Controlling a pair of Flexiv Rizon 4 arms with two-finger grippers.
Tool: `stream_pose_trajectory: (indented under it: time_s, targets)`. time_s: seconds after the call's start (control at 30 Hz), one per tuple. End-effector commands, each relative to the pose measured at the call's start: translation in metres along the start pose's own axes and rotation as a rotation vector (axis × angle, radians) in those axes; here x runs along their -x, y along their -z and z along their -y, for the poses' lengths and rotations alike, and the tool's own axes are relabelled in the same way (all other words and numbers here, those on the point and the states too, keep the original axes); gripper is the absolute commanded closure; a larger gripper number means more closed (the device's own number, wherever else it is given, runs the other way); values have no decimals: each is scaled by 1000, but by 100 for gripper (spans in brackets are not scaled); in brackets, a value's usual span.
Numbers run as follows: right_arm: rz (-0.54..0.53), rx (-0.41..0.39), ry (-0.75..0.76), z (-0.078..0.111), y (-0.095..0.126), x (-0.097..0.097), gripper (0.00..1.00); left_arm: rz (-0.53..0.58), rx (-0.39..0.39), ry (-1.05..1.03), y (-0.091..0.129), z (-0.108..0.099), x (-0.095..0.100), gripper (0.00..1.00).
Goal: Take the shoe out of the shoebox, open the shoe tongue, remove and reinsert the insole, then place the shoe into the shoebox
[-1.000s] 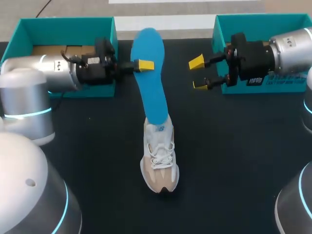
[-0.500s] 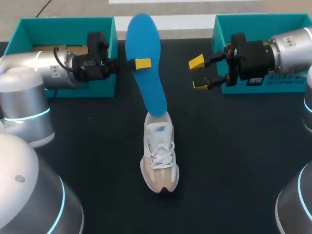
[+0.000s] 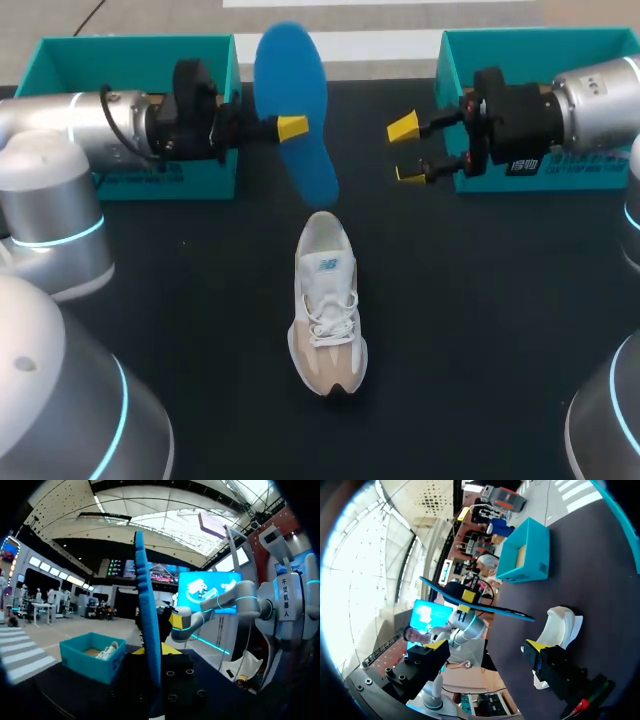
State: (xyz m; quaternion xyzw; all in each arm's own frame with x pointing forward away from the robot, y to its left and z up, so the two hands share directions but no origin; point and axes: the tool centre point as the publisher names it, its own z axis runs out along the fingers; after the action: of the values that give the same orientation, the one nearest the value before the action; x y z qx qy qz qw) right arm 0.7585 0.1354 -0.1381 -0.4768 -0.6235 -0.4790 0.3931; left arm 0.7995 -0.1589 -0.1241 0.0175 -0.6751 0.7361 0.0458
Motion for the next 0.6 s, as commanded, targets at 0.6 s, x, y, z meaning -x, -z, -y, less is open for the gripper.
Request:
stream_pose_trajectory:
  time_s: [0.6]
  targets:
    - [1, 1, 0, 0, -2, 0, 0, 116, -25, -724, 1, 0, 1, 100]
